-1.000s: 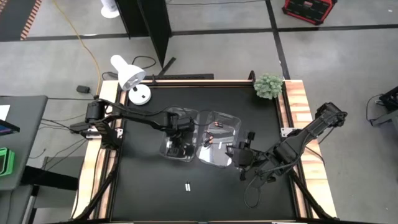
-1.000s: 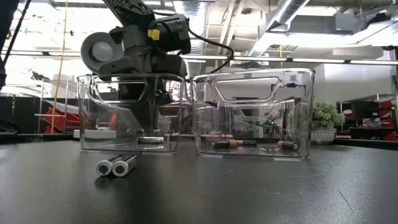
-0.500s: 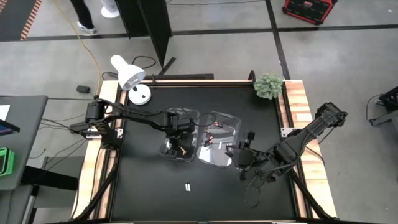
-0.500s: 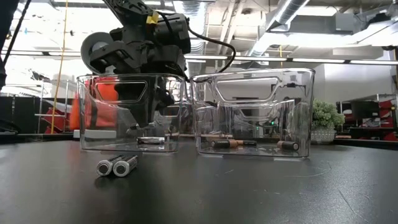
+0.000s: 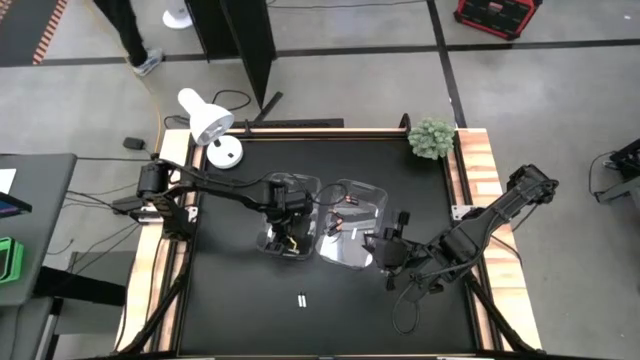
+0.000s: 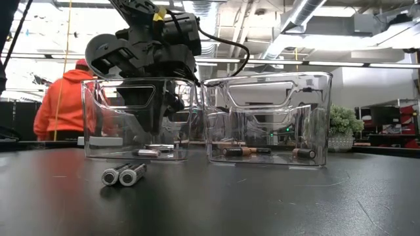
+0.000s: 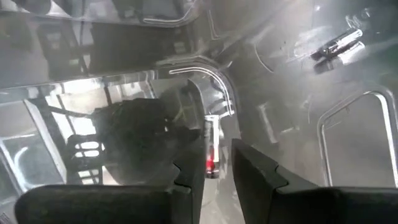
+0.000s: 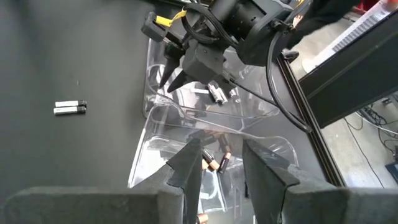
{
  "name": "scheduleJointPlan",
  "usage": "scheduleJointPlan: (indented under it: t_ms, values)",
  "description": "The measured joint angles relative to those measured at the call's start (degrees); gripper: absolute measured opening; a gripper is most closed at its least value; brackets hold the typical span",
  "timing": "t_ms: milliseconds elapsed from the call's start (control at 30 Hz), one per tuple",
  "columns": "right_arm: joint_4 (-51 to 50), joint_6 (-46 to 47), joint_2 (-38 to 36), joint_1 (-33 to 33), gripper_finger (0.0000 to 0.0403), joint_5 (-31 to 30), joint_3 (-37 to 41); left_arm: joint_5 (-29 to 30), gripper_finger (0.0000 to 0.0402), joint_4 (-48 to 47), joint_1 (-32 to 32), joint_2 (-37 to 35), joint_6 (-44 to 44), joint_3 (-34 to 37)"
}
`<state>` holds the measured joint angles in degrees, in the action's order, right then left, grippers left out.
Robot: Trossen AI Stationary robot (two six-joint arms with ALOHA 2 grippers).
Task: Sort batteries
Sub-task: Put the white battery into the left transparent bin
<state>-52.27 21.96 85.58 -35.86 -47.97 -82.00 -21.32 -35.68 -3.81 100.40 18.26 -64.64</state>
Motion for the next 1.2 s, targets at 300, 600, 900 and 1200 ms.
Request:
scheduleJointPlan:
  t_ms: [300, 600, 900, 1200]
  values:
    - [-0.01, -0.15, 0.0, 0.0, 0.0132, -0.12, 0.0, 7.18, 0.0087, -3.05, 0.0, -0.02, 1.09, -3.28]
    - [0.0, 0.02, 0.0, 0.0, 0.0132, -0.17, 0.0, 15.1, 0.0087, -6.07, 0.93, -0.07, 3.56, -11.73]
    - [0.0, 0.02, 0.02, 0.0, 0.0132, -0.17, 0.0, 24.65, 0.0087, -11.82, 6.17, -2.19, 3.76, -18.45]
    - [-0.01, 0.02, 0.02, 0.0, 0.0132, -0.15, 0.0, 25.59, 0.0087, -10.17, 17.84, -9.88, 2.66, -17.63]
